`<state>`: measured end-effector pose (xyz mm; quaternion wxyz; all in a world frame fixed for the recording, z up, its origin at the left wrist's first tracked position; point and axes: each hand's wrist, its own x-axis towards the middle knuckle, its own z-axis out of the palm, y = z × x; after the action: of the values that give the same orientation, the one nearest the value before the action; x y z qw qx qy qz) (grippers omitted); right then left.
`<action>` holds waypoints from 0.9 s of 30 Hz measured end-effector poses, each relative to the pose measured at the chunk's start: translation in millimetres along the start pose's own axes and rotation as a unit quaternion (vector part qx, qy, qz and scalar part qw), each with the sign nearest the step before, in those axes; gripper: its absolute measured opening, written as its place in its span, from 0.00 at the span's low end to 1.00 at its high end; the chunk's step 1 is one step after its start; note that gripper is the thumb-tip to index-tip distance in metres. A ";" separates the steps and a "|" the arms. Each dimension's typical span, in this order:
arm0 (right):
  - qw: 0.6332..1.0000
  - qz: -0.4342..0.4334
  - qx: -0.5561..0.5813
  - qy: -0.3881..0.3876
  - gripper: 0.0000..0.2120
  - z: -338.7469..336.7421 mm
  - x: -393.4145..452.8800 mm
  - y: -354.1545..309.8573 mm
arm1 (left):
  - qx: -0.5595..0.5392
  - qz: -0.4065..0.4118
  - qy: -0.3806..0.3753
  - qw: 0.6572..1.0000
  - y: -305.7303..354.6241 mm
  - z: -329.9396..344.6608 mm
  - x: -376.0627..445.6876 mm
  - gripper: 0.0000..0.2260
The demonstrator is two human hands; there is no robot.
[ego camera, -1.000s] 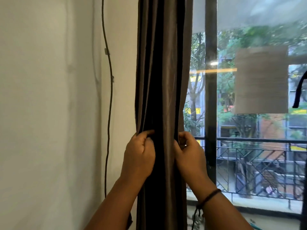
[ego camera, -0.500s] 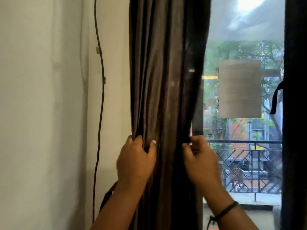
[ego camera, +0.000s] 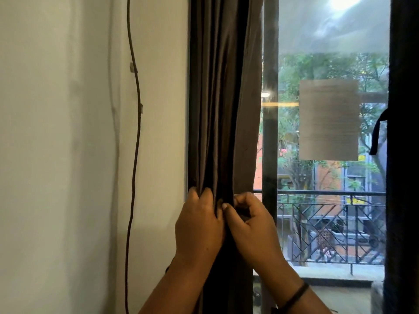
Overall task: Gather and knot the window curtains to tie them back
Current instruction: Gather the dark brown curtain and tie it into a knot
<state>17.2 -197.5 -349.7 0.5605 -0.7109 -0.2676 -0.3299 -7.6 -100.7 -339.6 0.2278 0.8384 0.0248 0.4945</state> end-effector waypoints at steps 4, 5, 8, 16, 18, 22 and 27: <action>0.963 0.144 0.228 -0.028 0.04 -3.1 -0.2 -7.6 | -0.014 0.071 -0.033 0.997 8.0 7.2 -19.8 0.17; 0.956 0.160 0.243 -0.030 0.10 -3.0 -0.6 -7.5 | -0.008 0.072 -0.043 0.996 9.0 10.4 -24.1 0.19; 0.962 0.148 0.226 -0.042 0.25 -2.8 -1.0 -8.2 | 0.013 0.090 -0.041 0.995 10.4 16.1 -30.8 0.27; 0.986 0.124 0.085 -0.065 0.17 -4.3 9.9 -6.6 | -0.257 0.085 -0.132 0.953 -10.4 13.0 -52.3 0.32; 0.983 0.117 0.098 -0.106 0.18 -2.9 2.2 -11.9 | -0.301 0.060 -0.159 0.938 -13.2 10.9 -55.1 0.34; 0.988 0.127 0.030 -0.083 0.11 -1.9 8.6 -6.8 | -0.359 -0.011 -0.203 0.911 -25.8 6.3 -55.9 0.33; 0.956 0.222 0.134 -0.136 0.07 -13.8 8.0 4.2 | -0.242 -0.083 -0.230 0.939 -56.9 -4.4 -52.7 0.27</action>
<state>23.2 -211.8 -344.0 0.6677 -0.7092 -0.2186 -0.0586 -27.7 -62.3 -404.0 0.4637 0.8437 -0.0792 0.2586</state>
